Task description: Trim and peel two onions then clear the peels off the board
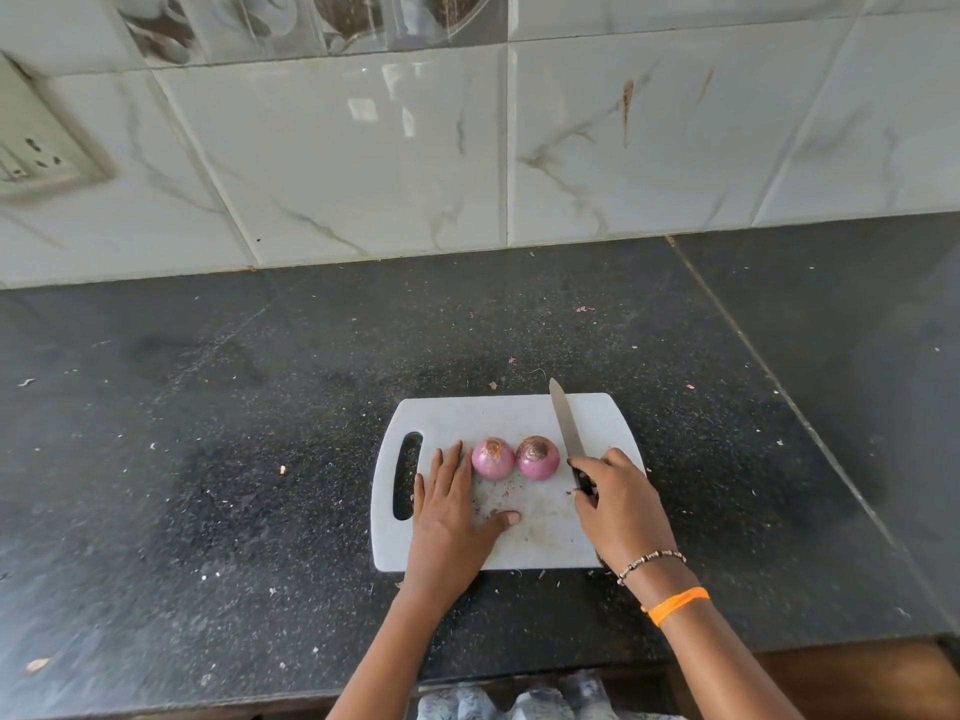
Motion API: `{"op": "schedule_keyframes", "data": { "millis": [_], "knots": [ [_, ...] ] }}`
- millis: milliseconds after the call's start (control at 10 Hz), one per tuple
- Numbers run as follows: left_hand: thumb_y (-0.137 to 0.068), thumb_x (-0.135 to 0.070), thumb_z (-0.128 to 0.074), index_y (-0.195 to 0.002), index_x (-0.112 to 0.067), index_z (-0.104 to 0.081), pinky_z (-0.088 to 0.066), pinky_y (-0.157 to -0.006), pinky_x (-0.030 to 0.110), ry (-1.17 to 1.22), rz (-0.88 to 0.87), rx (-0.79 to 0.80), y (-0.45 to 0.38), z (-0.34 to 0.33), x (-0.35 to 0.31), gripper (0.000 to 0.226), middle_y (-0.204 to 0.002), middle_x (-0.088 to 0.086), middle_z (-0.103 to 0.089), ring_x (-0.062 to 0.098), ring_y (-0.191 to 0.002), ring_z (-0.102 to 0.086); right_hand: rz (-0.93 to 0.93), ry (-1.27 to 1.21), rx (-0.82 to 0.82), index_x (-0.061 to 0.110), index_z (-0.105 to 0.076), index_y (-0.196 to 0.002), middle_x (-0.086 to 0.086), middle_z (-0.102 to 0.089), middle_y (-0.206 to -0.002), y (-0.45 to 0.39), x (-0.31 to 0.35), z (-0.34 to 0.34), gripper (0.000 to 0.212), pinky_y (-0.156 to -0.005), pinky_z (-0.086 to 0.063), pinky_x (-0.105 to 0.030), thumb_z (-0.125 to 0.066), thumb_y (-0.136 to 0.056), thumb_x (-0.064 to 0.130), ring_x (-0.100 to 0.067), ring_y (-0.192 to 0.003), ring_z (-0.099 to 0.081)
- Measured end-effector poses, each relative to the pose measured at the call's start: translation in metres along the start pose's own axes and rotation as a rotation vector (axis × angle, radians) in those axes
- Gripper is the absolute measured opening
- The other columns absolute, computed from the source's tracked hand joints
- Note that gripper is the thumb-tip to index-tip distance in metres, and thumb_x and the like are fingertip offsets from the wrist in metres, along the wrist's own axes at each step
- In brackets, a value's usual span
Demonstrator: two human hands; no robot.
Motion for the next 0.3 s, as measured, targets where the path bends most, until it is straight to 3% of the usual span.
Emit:
{"op": "schedule_keyframes", "data": {
  "millis": [200,300],
  "knots": [
    [-0.083,-0.049,-0.062,-0.149,-0.02,-0.013,0.01,-0.114,0.028,0.04,0.008,0.012,0.0,-0.002,0.002,0.088,-0.158,-0.007,-0.009,0.012,-0.146,0.003,-0.008,-0.009,0.012,0.018,-0.054,-0.129,-0.001,-0.052,-0.114,0.001,-0.002,-0.003,0.036,-0.092,-0.049,-0.03,-0.056,-0.093,0.023,-0.018,-0.106,-0.055],
    [-0.085,-0.038,-0.064,-0.148,-0.014,-0.016,0.004,-0.117,0.034,0.088,0.04,0.033,-0.004,-0.003,0.009,0.083,-0.157,-0.002,-0.014,0.016,-0.147,-0.002,0.002,-0.036,-0.072,0.017,-0.056,-0.126,0.0,-0.053,-0.112,-0.004,0.0,0.01,0.035,-0.085,-0.049,-0.03,-0.056,-0.093,0.028,-0.018,-0.103,-0.055]
  ]
}}
Point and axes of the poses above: each hand's wrist, its own y-axis away from the middle knuckle, its own z-axis out of the back of the hand, x = y × z, the point moved 10 cm from there along -y, towards the middle knuckle
